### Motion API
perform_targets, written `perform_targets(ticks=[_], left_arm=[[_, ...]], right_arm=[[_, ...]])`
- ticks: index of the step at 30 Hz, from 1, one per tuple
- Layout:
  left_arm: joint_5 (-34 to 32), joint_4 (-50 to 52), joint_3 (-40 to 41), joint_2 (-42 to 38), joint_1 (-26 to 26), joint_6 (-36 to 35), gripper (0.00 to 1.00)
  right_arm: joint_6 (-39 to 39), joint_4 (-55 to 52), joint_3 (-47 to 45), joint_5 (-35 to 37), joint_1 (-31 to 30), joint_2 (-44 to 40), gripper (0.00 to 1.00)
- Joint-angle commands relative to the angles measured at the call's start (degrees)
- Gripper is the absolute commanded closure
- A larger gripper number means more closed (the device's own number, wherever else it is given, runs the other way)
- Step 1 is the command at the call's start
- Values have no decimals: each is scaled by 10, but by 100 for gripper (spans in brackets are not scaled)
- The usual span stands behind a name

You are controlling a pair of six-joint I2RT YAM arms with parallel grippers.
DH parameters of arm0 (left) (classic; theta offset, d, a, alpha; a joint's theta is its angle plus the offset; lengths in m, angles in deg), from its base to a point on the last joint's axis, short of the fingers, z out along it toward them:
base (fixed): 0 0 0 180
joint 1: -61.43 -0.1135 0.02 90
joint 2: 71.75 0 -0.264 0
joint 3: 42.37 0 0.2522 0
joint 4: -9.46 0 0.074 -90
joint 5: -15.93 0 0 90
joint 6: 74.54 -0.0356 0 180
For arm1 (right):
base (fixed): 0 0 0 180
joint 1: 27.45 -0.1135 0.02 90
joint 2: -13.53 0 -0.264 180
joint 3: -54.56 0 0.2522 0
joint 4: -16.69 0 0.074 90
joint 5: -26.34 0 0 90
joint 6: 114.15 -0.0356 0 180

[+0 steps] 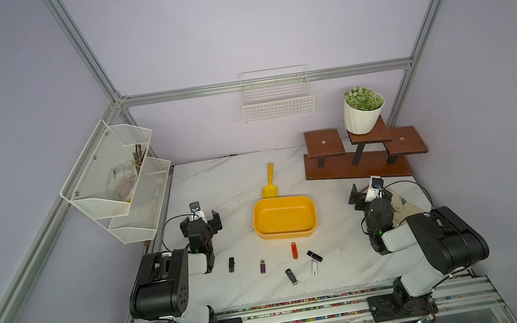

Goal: Put the usb flash drive into the storage box
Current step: Pick up the USB flash from the center of the board.

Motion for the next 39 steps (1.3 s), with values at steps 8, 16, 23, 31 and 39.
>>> perform_targets(ticks=[8,16,23,31,39], left_arm=[[6,-30,-5,-1,-1,-5,0],[6,-29,-5,-1,-2,-5,0],[6,-29,-5,-1,-2,-4,0],[27,-37,0,-6,-1,-17,0],[-40,332,-134,-171,7,64,0]], right_arm=[[-7,-4,2,-9,2,-5,1],[-7,-4,2,-9,1,-5,1],[-8,-6,3,-10,1,-5,1],[15,43,-23,-24,-4,-13,1],[40,-330,83,-18,-41,-273,1]])
